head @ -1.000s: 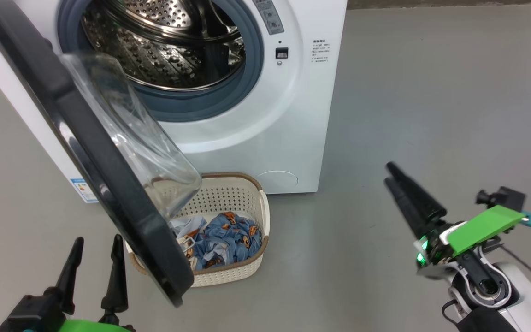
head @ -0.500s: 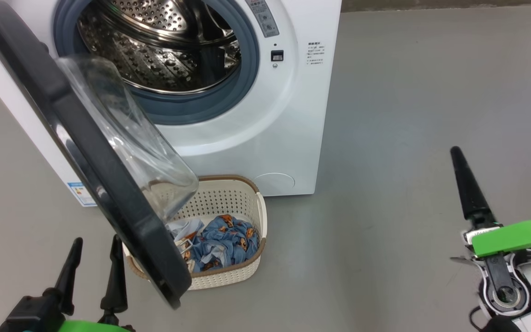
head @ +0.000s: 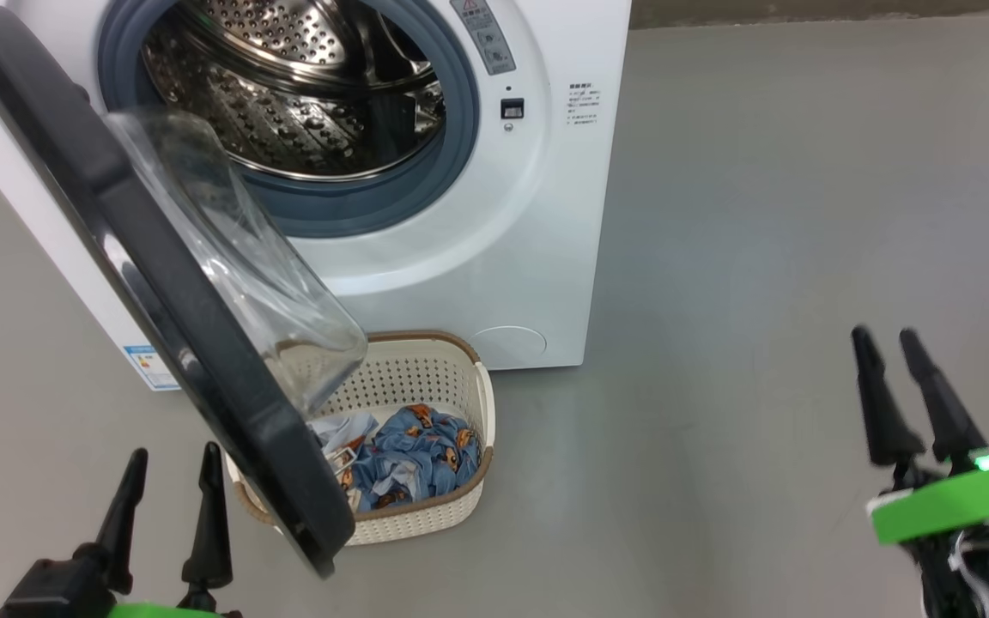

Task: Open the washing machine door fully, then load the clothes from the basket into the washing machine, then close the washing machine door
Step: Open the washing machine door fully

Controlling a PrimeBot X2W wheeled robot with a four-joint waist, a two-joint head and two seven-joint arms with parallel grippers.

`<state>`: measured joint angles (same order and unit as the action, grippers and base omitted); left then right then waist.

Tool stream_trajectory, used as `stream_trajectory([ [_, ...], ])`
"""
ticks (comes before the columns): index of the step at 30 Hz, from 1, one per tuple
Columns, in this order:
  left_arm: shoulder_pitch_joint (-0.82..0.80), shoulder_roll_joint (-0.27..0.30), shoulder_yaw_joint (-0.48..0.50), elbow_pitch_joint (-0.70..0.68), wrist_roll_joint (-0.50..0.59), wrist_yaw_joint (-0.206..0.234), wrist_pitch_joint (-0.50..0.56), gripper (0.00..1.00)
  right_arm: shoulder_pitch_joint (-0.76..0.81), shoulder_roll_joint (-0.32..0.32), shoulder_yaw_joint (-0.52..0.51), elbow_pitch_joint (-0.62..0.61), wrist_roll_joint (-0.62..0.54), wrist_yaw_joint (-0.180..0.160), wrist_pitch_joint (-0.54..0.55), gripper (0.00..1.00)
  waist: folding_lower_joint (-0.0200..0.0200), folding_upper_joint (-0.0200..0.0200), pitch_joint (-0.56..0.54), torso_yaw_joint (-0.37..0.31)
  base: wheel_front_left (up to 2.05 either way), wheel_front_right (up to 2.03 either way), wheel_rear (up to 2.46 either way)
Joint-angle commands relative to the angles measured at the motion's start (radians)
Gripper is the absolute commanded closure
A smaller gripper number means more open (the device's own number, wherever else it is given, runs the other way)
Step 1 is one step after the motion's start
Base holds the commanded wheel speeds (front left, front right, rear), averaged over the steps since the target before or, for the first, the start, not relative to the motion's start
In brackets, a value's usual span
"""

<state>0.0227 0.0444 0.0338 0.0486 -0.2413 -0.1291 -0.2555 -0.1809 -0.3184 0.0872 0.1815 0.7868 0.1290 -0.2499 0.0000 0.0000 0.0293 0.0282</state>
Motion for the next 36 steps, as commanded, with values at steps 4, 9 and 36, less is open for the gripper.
stream_trajectory([
  [4, 0.005, 0.009, 0.038, -0.032, 0.018, -0.002, -0.006, 0.00, 0.048, 0.008, -0.004, -0.048, -0.115, 0.002, -0.012, 0.00, 0.0000, 0.0000, -0.007, -0.004, 0.00, 0.00, 0.00],
  [9, 0.022, 0.013, 0.042, -0.038, 0.027, -0.002, -0.006, 0.00, 0.098, 0.014, 0.002, -0.073, -0.252, 0.002, -0.012, 0.00, 0.0000, 0.0000, -0.014, -0.006, 0.00, 0.00, 0.00],
  [36, 0.063, 0.007, 0.067, -0.034, 0.077, 0.000, -0.006, 0.00, 0.179, 0.102, -0.104, -0.081, -0.538, 0.002, -0.012, 0.00, 0.0000, 0.0000, -0.019, -0.005, 0.00, 0.00, 0.00],
])
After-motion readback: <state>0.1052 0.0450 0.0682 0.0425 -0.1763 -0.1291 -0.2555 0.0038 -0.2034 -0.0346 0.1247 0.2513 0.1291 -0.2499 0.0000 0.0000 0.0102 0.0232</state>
